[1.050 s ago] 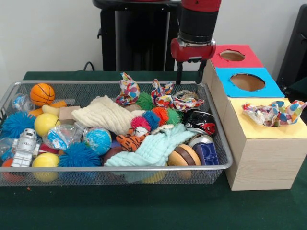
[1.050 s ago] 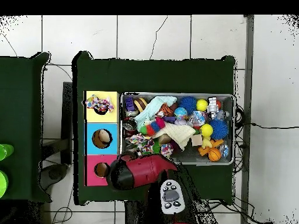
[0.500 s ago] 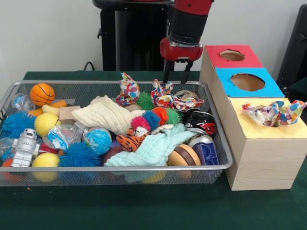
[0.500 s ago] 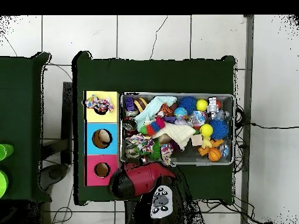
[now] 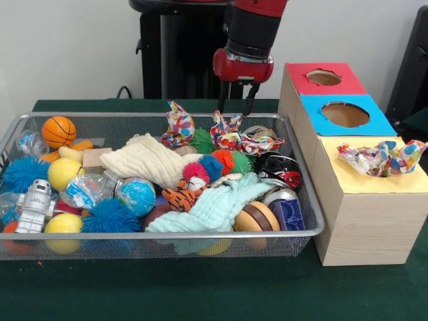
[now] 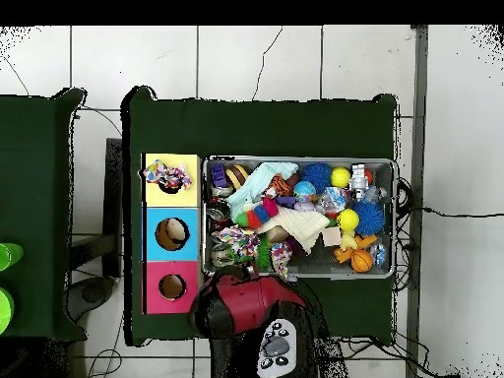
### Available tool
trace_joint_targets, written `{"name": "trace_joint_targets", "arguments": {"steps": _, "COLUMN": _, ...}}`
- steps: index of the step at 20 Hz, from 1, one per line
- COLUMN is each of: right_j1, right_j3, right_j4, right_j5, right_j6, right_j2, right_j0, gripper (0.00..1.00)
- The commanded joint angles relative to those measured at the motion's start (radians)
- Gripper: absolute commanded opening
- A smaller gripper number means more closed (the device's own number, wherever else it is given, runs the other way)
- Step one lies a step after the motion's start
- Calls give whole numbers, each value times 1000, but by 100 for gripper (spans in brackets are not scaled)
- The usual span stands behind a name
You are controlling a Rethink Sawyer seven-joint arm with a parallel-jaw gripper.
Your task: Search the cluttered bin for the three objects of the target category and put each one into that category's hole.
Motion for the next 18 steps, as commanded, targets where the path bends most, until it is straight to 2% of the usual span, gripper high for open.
{"name": "trace_joint_targets", "arguments": {"steps": 1, "right_j1": 5, "right_j3": -88, "right_j4": -72, "right_j5": -156, "right_j6": 98, "right_j2": -6, "right_j0": -37, "gripper": 100}}
{"name": "trace_joint_targets", "arguments": {"steps": 5, "right_j1": 63, "right_j3": -107, "right_j4": -82, "right_j5": -309, "right_j6": 121, "right_j2": -4, "right_j0": -51, "gripper": 100}}
{"name": "trace_joint_targets", "arguments": {"steps": 8, "right_j1": 71, "right_j3": -104, "right_j4": -86, "right_j5": -350, "right_j6": 118, "right_j2": 14, "right_j0": -67, "gripper": 100}}
{"name": "trace_joint_targets", "arguments": {"steps": 14, "right_j1": 194, "right_j3": -151, "right_j4": -26, "right_j5": -455, "right_j6": 122, "right_j2": -2, "right_j0": -56, "gripper": 100}}
{"name": "trace_joint_targets", "arguments": {"steps": 16, "right_j1": 232, "right_j3": -174, "right_j4": -11, "right_j5": -435, "right_j6": 117, "right_j2": -2, "right_j0": -57, "gripper": 100}}
{"name": "trace_joint_targets", "arguments": {"steps": 18, "right_j1": 256, "right_j3": -196, "right_j4": 2, "right_j5": -361, "right_j6": 103, "right_j2": -1, "right_j0": -56, "gripper": 100}}
